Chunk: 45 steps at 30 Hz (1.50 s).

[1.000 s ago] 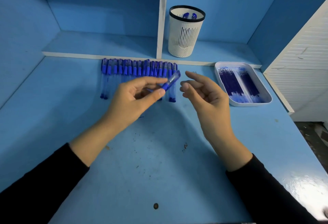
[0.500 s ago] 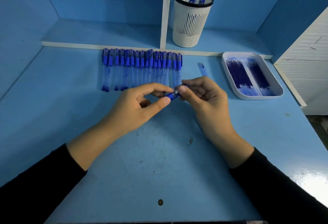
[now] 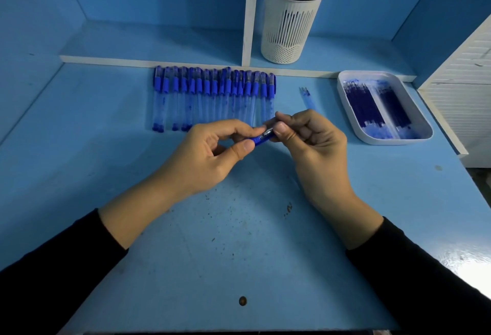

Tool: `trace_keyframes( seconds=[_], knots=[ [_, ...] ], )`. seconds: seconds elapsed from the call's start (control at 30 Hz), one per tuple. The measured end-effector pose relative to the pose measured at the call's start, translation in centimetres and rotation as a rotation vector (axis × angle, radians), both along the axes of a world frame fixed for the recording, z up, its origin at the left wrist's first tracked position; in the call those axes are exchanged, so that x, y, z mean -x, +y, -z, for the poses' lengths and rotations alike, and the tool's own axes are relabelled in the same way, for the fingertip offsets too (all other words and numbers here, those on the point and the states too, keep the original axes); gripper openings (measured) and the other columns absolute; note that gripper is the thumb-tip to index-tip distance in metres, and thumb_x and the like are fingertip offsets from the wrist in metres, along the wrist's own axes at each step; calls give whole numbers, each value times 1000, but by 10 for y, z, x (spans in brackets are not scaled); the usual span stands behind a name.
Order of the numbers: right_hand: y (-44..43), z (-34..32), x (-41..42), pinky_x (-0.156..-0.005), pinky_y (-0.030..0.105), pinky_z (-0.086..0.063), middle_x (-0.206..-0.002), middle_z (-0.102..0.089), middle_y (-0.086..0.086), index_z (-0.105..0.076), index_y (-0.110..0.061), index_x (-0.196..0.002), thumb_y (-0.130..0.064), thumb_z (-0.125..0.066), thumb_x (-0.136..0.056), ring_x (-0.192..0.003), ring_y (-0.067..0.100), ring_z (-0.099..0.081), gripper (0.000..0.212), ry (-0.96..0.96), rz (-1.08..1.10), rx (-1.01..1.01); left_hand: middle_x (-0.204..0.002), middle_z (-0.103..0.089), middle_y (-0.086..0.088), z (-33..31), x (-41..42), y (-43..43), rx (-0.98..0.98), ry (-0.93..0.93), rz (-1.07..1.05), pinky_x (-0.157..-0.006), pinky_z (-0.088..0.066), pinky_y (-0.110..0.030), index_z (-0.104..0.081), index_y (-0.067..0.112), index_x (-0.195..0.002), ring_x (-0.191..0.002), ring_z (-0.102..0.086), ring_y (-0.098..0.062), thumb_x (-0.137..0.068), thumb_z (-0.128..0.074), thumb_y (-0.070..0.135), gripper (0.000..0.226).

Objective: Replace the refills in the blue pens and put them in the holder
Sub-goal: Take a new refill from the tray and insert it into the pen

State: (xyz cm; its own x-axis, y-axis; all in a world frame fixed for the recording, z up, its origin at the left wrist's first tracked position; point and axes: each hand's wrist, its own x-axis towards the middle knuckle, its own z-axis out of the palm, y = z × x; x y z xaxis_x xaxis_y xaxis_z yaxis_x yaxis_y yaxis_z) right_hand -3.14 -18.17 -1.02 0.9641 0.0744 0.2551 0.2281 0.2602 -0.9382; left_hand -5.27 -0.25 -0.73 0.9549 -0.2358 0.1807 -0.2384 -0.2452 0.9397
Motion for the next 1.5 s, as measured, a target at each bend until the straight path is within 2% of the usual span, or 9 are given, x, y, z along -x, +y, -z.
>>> trace_keyframes(
  seconds=[0.1, 0.27, 0.43, 0.57, 0.77, 0.97, 1.27, 1.43, 1.5],
  knots=[
    [-4, -4, -5, -76, 28, -55, -82, -74, 3, -58, -5, -82, 12, -57, -87, -80, 19, -70, 18, -18, 19, -32, -65, -50, 12, 0, 1, 0, -90, -13, 51, -47, -29, -39, -61, 48, -125, -53, -29, -34, -95, -53, 22, 40],
    [-3, -11, -7, -73, 24, -52, -84, -75, 4, -62, -4, -87, 3, -63, -86, -82, 17, -70, 7, -22, 59, 0, -76, -62, 11, -1, 1, 4, -28, 20, -5, -50, -35, -26, -58, 48, -127, -52, -34, -23, -93, -57, 32, 38],
    [-22, -19, -12, -68, 20, -48, -88, -74, 2, -62, -11, -93, -6, -66, -88, -83, 11, -66, 8, -24, 154, 82, -86, -68, 11, -9, 1, 5, 82, -11, -62, -52, -38, -15, -58, 35, -129, -53, -38, -11, -99, -54, 15, 37],
    [-36, -15, -12, -74, 26, -52, -89, -74, 8, -66, -9, -88, -3, -71, -85, -79, 12, -65, 7, 31, 86, 279, -103, -74, 13, -13, 0, 5, 81, -21, -136, -58, -51, -22, -58, 37, -128, -61, -57, -11, -92, -60, 26, 38],
    [-26, -5, -1, -69, 14, -47, -80, -70, 4, -68, -6, -88, -2, -73, -83, -70, 5, -65, 8, -42, -36, 595, -103, -75, 9, -10, -2, 6, 147, -39, -250, -90, -55, -26, -68, 29, -115, -91, -72, -18, -85, -72, 17, 32],
    [-21, 2, 4, -76, 19, -48, -83, -64, -5, -70, -12, -87, -6, -73, -81, -76, 10, -58, 9, -317, 0, 926, -102, -75, 14, -9, -2, 6, 42, -172, -273, -89, -51, -17, -72, 23, -106, -95, -70, -4, -85, -74, 12, 24],
    [-16, -16, 6, -74, 22, -51, -86, -72, 3, -68, -13, -103, -22, -74, -81, -78, 13, -67, 25, -1, -57, 405, -101, -73, 13, -4, 0, 4, -123, -285, -246, -89, -50, -15, -74, 22, -104, -93, -69, 0, -83, -76, 14, 23],
    [-13, -12, 7, -65, 32, -54, -68, -67, 4, -67, -7, -87, -12, -68, -88, -65, 22, -64, 6, -90, -56, 461, -97, -73, 11, 0, 1, 1, -191, -379, -212, -87, -51, -16, -74, 21, -102, -91, -69, -1, -80, -78, 15, 23],
    [-14, -11, 7, -64, 23, -49, -73, -68, 5, -67, -8, -86, -7, -68, -88, -66, 19, -64, 3, -141, -49, 488, -94, -71, 14, -1, 1, 0, -172, -378, -215, -84, -50, -13, -73, 23, -101, -88, -69, -1, -79, -78, 13, 24]
  ],
)
